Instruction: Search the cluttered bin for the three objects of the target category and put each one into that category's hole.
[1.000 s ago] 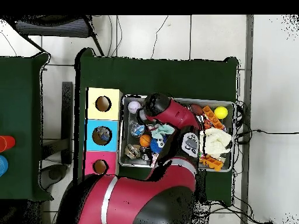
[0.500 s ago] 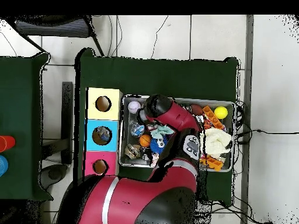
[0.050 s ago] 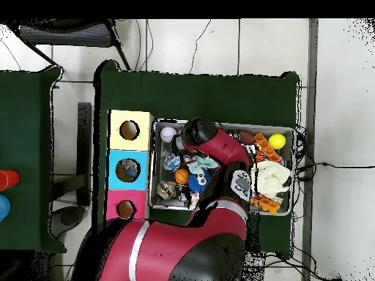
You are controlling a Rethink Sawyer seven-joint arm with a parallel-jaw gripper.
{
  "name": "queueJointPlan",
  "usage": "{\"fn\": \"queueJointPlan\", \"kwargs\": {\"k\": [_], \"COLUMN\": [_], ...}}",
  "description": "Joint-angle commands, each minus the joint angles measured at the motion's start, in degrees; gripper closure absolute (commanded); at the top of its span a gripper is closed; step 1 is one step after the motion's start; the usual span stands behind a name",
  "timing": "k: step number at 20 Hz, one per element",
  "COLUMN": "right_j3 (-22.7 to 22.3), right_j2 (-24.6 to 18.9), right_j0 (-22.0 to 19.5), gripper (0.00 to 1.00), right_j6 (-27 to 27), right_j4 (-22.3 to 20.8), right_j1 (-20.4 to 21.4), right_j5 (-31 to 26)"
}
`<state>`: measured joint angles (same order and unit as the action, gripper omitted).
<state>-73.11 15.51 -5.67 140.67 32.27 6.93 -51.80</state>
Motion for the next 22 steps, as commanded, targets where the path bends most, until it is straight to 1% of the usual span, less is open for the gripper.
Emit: {"fn": "queueJointPlan", "kwargs": {"k": [1,2,5,6,11,15,20,21,22], "right_j3": [0.4,1.1,3.1,4.8,7.8,9.6,10.2,10.2,9.9], "right_j2": [-7.2,-7.1,-6.3,-5.9,-5.2,-4.4,-3.9,-4.0,-4.4], "right_j0": [0.5,0.5,0.9,1.0,1.3,1.6,1.6,1.6,1.4], "gripper": [0.00,0.00,0.00,0.00,0.00,0.00,0.00,0.00,0.00], "right_j6": [20.6,21.6,23.0,23.8,24.8,24.8,24.7,24.6,24.3], "right_j4": [5.1,4.8,3.4,2.3,1.1,0.3,1.0,1.2,1.9], "right_j1": [-6.3,-6.7,-7.6,-8.5,-10.3,-10.6,-10.7,-10.7,-10.6], "right_j5": [-7.4,-10.1,-14.6,-17.9,-21.9,-26.3,-27.5,-27.1,-25.6]}}
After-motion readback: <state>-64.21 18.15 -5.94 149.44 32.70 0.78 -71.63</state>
